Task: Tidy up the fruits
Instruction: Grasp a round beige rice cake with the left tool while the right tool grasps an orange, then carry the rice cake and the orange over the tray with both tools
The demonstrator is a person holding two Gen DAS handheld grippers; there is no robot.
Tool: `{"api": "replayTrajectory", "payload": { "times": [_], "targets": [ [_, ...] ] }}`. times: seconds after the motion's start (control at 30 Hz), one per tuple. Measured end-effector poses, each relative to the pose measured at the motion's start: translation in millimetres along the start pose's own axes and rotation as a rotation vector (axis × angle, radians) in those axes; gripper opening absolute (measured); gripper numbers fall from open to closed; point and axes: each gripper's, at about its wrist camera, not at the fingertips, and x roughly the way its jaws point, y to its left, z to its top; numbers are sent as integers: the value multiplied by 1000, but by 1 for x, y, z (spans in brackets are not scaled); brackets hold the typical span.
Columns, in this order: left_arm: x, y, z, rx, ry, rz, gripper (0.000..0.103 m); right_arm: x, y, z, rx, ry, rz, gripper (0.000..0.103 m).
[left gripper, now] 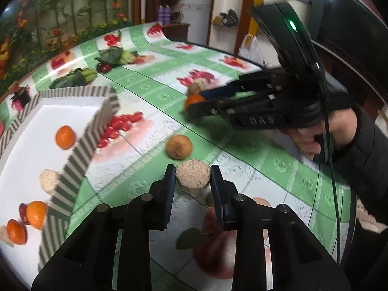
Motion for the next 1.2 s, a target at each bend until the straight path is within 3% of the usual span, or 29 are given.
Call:
{"api": "replayTrajectory", "payload": {
  "times": [0.43,0.8,0.97,1.2],
  "targets": [
    [-36,42,5,-185,-147,90,27,-7,11,0,-44,-34,-27,31],
    [-73,119,-14,-526,-266,276,27,-16,41,19,-72,-130,-19,30],
    [-83,143,-30,-649,-274,340,27,-14,73,38,-116,-165,34,30],
    [-86,154,-39,-715,-266,381,27,0,112,55,-147,-185,99,30]
  ]
}}
